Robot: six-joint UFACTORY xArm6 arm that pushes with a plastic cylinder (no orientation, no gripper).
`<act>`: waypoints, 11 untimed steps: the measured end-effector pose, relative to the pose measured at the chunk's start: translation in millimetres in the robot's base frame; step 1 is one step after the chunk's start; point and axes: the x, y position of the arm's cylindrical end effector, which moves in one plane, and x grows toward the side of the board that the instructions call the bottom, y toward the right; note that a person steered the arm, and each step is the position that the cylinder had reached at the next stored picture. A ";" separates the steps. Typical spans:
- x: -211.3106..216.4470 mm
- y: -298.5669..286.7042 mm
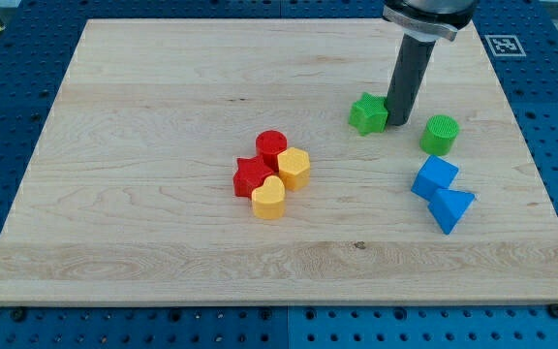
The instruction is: Push the green star to the center left
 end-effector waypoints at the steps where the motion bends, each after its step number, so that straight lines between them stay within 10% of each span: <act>1: 0.1 2.5; 9: -58.0 -163.7; 11: -79.7 -42.6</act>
